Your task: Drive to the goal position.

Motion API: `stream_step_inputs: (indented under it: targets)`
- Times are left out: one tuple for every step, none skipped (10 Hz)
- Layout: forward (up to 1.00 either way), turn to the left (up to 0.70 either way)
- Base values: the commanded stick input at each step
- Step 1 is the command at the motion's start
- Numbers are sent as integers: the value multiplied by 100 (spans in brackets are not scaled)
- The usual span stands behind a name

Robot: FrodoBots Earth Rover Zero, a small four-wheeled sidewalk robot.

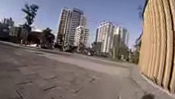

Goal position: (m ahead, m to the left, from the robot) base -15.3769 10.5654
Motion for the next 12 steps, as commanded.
stream_step_inputs:
  targets:
    - [67,0]
    - [67,0]
    - [67,0]
    - [67,0]
    - [67,0]
    - [67,0]
    - [67,0]
    - [67,0]
    - [67,26]
    - [67,33]
    - [67,33]
    - [67,33]
